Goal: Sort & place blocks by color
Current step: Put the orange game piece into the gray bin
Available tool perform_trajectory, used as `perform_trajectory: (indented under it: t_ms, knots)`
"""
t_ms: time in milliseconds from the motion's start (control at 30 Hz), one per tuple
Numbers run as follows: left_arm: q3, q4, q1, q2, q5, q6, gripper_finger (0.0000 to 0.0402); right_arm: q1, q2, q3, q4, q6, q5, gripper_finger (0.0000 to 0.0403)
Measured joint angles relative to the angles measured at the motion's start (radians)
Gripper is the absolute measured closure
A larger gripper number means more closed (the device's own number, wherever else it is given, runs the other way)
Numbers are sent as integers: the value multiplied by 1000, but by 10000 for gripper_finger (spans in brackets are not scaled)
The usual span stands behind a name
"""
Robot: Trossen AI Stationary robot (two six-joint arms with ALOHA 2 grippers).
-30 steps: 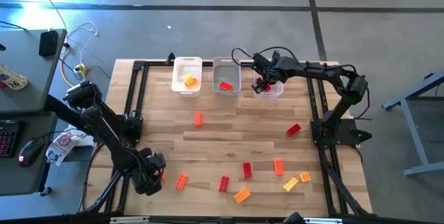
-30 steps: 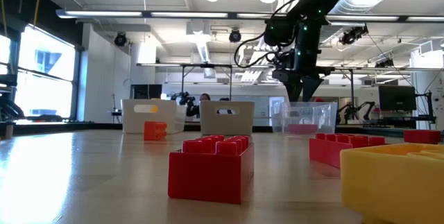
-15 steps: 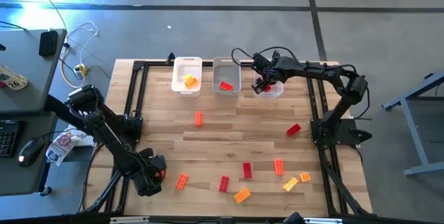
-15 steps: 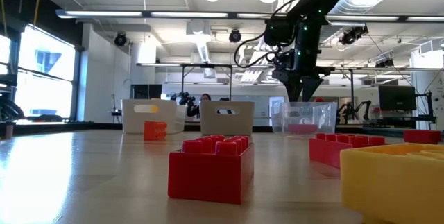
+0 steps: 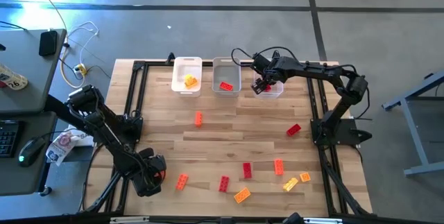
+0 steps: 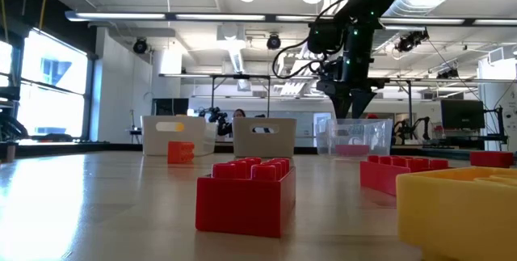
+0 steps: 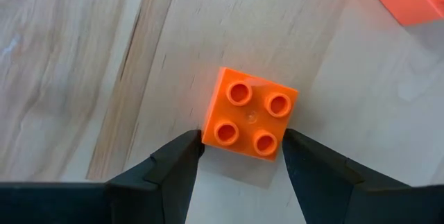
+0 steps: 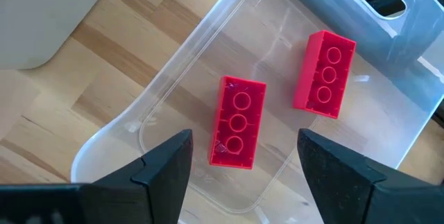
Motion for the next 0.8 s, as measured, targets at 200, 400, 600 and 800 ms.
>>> perform_trajectory:
  t_ms: [200, 400, 600, 800]
  knots:
    - [-1, 1, 7, 0, 25, -9, 204, 0, 0, 0, 0, 0, 1, 155]
    - [-1, -2, 30, 0, 79, -8, 204, 0, 0, 0, 0, 0, 0, 155]
    - [0, 0, 61, 0, 111, 21, 188, 0, 0, 0, 0, -1, 0, 155]
    - [0, 0, 91, -1, 142, 98, 172, 0, 0, 0, 0, -5, 0, 155]
